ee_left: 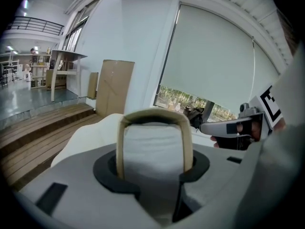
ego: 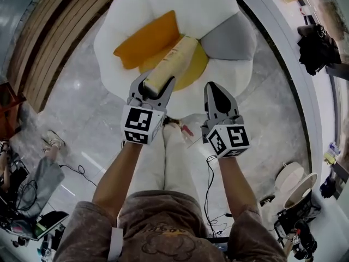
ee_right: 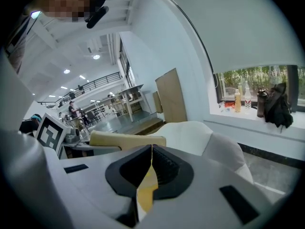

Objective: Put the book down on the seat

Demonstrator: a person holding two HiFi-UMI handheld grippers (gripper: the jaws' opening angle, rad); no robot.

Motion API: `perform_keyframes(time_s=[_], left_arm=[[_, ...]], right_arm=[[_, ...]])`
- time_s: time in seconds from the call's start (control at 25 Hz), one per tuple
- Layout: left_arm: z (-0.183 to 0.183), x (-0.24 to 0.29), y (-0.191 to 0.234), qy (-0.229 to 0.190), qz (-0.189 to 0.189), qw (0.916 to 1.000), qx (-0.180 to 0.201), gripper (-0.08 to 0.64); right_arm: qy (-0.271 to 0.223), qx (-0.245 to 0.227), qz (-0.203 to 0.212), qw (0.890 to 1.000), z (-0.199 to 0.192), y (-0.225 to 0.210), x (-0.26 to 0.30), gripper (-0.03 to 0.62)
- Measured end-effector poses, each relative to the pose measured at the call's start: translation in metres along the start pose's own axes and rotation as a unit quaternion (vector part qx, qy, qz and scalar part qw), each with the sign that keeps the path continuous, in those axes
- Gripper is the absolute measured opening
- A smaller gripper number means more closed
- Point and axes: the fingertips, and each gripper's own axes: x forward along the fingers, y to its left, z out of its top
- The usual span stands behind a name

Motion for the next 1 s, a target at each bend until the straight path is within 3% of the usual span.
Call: perform_keyframes(time_s=[0.56,1.0], left_arm=[[-0.082,0.047,0.012,0.026,-0.005,0.9996,-0.012,0.206],[-0.114,0.079,0.032,0.047,-0.007,0.998,-0.043,0.206]], right_arm=[[0.034,0.035,-0.009,0.999,-0.092,-0.018,0.036,0.02],[0.044,0.04,-0.016,0.998,-0.106,-0.033,0.051,0.02]])
